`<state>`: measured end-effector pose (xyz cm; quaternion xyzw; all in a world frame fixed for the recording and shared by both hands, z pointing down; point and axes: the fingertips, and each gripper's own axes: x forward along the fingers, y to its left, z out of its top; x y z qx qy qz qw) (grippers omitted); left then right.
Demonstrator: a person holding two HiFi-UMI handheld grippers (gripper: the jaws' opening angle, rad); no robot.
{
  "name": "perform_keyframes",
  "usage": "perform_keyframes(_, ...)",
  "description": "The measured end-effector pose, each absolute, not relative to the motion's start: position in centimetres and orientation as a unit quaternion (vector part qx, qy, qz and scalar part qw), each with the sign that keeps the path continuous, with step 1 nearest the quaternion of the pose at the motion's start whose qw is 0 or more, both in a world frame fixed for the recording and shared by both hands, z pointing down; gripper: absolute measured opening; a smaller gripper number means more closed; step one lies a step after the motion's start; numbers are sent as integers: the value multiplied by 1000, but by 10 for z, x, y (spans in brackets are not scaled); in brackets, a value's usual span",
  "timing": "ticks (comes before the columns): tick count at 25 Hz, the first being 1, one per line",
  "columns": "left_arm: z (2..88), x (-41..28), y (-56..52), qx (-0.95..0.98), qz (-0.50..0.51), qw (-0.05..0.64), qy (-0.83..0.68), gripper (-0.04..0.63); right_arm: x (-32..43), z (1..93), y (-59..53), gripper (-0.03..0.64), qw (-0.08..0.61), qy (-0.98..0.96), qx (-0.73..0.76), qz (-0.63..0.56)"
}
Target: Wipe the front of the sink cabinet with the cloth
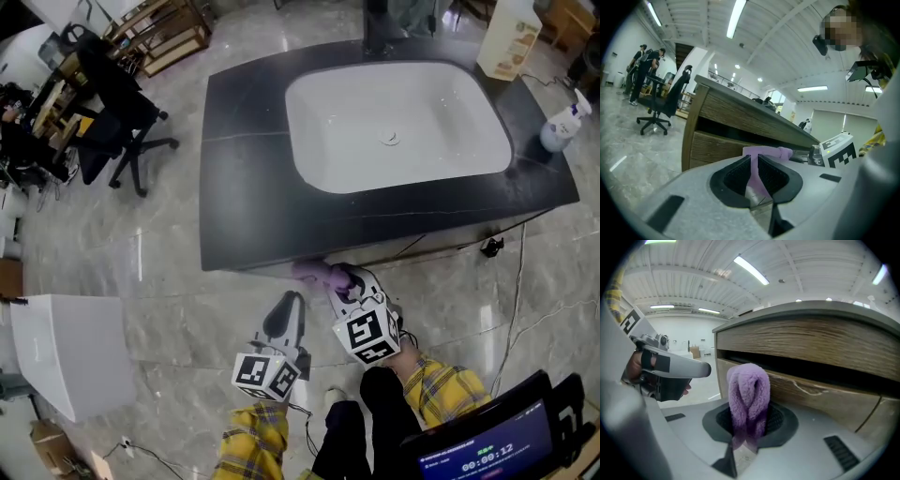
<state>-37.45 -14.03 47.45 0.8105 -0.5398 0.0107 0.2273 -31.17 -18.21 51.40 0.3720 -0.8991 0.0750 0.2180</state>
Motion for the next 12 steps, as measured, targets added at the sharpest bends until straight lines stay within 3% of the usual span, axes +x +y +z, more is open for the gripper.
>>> perform_keyframes(12, 488, -265, -165, 855, 29, 235, -461, 44, -188, 526, -202, 66, 201, -853, 469, 108)
